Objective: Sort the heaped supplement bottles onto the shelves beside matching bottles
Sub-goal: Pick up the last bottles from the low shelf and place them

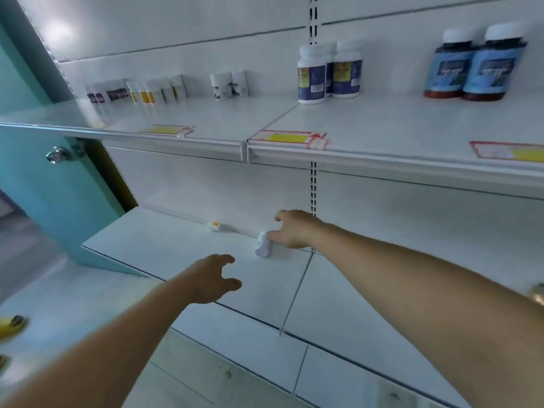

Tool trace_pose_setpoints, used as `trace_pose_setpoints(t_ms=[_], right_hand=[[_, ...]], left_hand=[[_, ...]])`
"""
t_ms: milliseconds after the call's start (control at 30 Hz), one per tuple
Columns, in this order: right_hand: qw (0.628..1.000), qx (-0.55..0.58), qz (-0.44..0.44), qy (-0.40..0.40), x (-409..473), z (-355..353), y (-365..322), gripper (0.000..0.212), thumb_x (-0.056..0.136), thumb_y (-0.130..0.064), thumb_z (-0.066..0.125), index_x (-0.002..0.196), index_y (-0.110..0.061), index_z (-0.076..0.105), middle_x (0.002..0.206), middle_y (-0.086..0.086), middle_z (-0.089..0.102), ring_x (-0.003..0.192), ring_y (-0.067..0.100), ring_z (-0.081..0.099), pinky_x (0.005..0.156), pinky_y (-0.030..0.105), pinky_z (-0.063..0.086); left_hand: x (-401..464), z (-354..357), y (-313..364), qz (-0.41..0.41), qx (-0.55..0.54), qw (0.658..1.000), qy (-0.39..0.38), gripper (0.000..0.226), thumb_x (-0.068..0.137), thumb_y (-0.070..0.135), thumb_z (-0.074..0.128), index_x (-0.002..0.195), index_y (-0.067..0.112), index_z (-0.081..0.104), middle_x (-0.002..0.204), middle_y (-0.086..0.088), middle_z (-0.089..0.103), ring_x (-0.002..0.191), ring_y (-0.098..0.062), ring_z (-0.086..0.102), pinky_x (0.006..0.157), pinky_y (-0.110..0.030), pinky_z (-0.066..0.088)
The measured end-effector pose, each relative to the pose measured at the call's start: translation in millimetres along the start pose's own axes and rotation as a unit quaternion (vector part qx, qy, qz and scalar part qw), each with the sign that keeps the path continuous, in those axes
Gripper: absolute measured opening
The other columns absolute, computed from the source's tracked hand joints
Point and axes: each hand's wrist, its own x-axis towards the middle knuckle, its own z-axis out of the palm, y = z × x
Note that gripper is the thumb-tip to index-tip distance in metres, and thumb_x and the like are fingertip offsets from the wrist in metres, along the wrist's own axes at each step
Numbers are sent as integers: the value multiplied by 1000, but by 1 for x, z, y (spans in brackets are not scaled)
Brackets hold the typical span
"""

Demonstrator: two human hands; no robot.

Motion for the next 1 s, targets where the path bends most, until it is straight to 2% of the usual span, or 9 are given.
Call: trace_pose_setpoints(t_ms=[100, 200, 367, 500, 600, 733, 833, 933, 1000], right_hand=[[999, 10, 43, -15, 49, 16, -15, 63, 91, -50, 52, 142, -14, 39, 144, 9, 44, 126, 27, 46, 96, 33, 41], [995, 26, 98, -17, 87, 32, -25, 63, 90, -51, 51, 140, -14, 41, 142, 9, 46, 124, 27, 47, 94, 33, 41], [977, 72, 202, 10, 138, 71, -45, 61, 89, -52, 50, 136, -12, 45, 137, 9, 50, 120, 27, 50, 93, 34, 43], [955, 105, 275, 35, 162, 109, -76, 43, 91, -35, 53, 125, -10, 52, 125, 12, 56, 111, 30, 53, 86, 33, 43], [939, 127, 313, 63, 172, 133, -100, 41, 91, -28, 53, 127, -8, 50, 125, 13, 56, 112, 31, 53, 91, 36, 46], [922, 126, 353, 96, 200, 161, -100, 47, 91, -30, 55, 131, -9, 43, 129, 15, 50, 115, 31, 50, 88, 34, 42], [913, 111, 376, 111, 230, 194, -82, 66, 89, -40, 57, 144, -20, 27, 137, 15, 41, 121, 32, 46, 90, 34, 42], [913, 69, 387, 109, 254, 228, -63, 77, 89, -45, 56, 150, -27, 12, 155, 16, 12, 137, 33, 26, 102, 41, 37], [902, 70, 408, 121, 263, 245, -55, 77, 87, -49, 58, 148, -26, 16, 157, 16, 6, 139, 33, 21, 103, 43, 34]], left_hand=[[48, -22, -43, 3, -3, 1000, -22, 66, 89, 44, 59, 146, 24, 31, 152, -2, 31, 132, -22, 42, 106, -30, 34], [99, -41, -82, 30, 27, 998, -43, 66, 89, 45, 58, 146, 24, 30, 153, -3, 30, 134, -20, 38, 108, -28, 30], [190, -58, -154, 85, 57, 992, -77, 67, 88, 44, 58, 146, 23, 31, 152, -3, 31, 128, -22, 45, 104, -30, 36], [261, -67, -212, 131, 125, 980, -86, 69, 89, 45, 57, 147, 23, 28, 153, -2, 28, 137, -23, 33, 109, -32, 30], [304, -68, -242, 153, 150, 973, -88, 71, 88, 45, 57, 148, 22, 25, 153, -4, 27, 138, -26, 30, 110, -35, 30], [353, -57, -250, 195, 158, 967, -45, 68, 90, 41, 56, 148, 21, 26, 150, -8, 30, 136, -30, 30, 109, -34, 29], [392, -38, -252, 242, 128, 962, 12, 60, 89, 34, 57, 143, 20, 35, 141, -11, 41, 128, -32, 39, 104, -36, 35], [422, -9, -256, 259, 107, 959, 45, 56, 90, 28, 55, 142, 19, 36, 137, -12, 43, 125, -33, 40, 101, -42, 39], [435, 10, -260, 265, 106, 958, 39, 56, 91, 26, 54, 143, 20, 33, 140, -11, 40, 125, -34, 38, 101, -41, 38]])
